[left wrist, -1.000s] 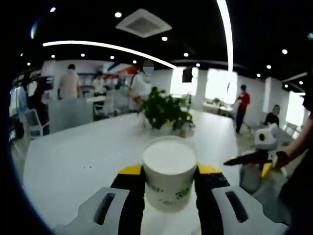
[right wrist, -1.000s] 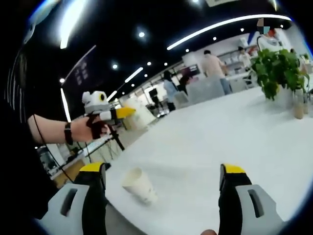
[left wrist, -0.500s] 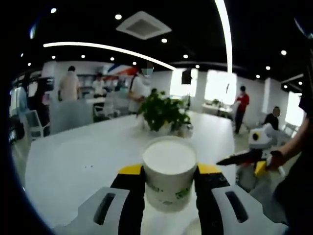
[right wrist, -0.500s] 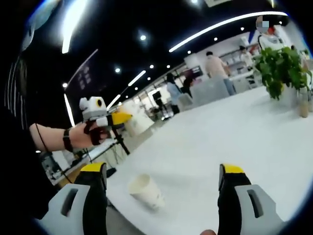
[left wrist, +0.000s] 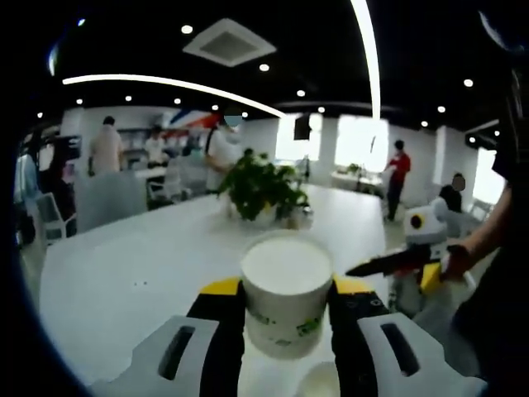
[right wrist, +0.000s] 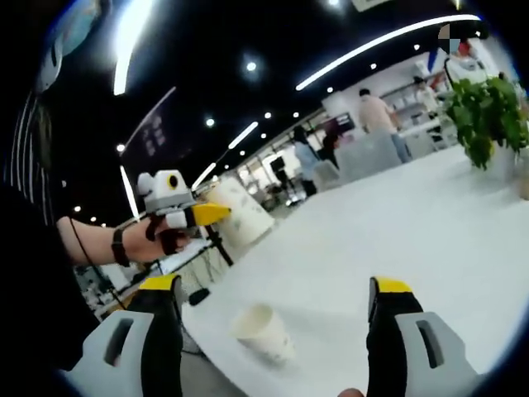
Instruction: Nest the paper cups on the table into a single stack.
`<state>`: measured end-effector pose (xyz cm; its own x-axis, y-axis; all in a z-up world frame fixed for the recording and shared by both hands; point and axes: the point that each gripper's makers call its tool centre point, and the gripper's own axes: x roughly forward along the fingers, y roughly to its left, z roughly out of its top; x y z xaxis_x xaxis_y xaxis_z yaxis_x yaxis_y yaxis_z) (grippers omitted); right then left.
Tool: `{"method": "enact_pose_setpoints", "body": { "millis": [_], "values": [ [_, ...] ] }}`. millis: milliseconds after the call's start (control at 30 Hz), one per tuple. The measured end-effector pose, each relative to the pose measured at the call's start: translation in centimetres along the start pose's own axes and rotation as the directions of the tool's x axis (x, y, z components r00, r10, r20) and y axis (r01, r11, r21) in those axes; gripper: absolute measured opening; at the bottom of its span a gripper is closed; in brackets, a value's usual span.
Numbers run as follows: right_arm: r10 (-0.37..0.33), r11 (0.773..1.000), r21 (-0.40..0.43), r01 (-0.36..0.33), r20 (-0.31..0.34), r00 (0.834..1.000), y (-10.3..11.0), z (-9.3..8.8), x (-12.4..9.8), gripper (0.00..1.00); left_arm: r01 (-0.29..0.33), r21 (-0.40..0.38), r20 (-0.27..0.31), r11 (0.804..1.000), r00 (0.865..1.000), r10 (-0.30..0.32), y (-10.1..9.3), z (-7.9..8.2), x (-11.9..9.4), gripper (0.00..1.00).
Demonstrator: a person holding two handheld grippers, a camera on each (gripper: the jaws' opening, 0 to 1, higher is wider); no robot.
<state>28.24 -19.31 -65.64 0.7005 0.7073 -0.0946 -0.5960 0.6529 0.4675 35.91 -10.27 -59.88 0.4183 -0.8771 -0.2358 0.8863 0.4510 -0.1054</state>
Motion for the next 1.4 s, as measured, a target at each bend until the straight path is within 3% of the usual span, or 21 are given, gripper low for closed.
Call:
{"method": "enact_pose_setpoints", "body": {
  "millis": [233, 567, 1400],
  "values": [
    [0.059, 0.998, 0.004, -0.059, 0.005, 0.998, 1.5, 0.5, 1.1, 0.91, 0.015, -0.013, 0.018, 1.0, 1.0, -0.015, -0.3, 0.7, -0.1, 0.37],
    [0.1, 0.995, 0.003, -0.1, 0.017, 0.995, 2.7, 1.2, 2.1, 0.9, 0.051, 0.031, 0.032, 0.998, 0.998, -0.052, -1.2, 2.6, 0.4, 0.37],
    [0.163, 0.986, 0.02, -0.163, 0.008, 0.987, 4.2, 0.7, 3.1, 0.88, 0.191, 0.034, 0.035, 0.981, 0.981, -0.193, -5.4, 3.2, 1.6, 0.38]
  ]
}}
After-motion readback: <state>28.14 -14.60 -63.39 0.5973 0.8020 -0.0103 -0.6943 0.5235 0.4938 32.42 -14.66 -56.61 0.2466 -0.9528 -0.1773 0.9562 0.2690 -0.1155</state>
